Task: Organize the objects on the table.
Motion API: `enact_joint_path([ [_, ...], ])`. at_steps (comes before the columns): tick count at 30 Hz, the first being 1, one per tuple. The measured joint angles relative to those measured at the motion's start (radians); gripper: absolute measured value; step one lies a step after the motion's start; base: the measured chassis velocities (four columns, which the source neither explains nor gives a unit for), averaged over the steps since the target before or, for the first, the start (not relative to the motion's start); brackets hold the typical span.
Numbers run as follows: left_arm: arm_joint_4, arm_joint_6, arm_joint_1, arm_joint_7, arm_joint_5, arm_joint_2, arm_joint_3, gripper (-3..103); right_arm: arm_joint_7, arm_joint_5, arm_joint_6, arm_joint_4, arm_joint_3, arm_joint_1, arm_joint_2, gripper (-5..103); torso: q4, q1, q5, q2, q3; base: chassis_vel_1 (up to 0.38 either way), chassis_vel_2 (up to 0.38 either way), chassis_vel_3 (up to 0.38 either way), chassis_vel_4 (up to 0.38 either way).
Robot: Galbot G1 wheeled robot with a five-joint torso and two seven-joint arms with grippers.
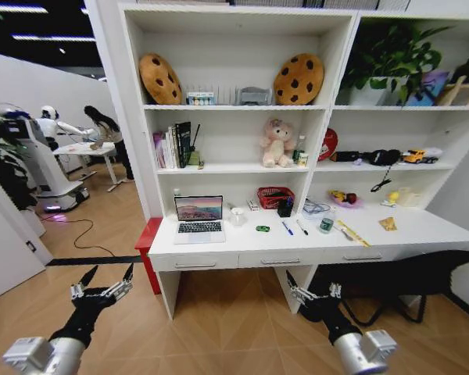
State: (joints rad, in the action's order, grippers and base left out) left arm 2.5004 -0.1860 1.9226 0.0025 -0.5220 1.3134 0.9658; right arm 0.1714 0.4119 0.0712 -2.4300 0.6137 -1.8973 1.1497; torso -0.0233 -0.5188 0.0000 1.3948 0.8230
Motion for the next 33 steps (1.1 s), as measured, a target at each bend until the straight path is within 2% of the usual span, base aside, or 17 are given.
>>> enact_joint_path([
  [33,0.0,-0.002,0.0,0.013,0.033,0.021,-0.041,99,-0.016,0.002,-0.006,-0.013,0.0,-0.012,0.004,100,0.0,0.0,0.0,0.0,0.0,0.0,0.0,0.0,0.0],
])
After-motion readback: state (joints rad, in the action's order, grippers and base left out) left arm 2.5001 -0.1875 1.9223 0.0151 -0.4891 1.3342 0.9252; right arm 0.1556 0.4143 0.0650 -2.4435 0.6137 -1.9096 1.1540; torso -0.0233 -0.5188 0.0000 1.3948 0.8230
